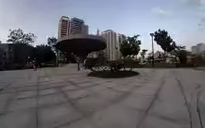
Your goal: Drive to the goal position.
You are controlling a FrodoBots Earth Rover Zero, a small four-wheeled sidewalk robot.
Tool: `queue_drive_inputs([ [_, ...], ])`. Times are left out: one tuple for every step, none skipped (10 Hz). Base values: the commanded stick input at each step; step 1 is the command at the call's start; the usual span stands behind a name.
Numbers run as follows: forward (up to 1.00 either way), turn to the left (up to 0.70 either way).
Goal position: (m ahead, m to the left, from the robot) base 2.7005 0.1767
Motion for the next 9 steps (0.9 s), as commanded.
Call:
queue_drive_inputs([
  [0.52, 0.00],
  [1.00, 0.00],
  [1.00, 0.00],
  [1.00, 0.00],
  [1.00, 0.00],
  [1.00, 0.00],
  [1.00, 0.00],
  [1.00, 0.00],
  [1.00, 0.00],
])
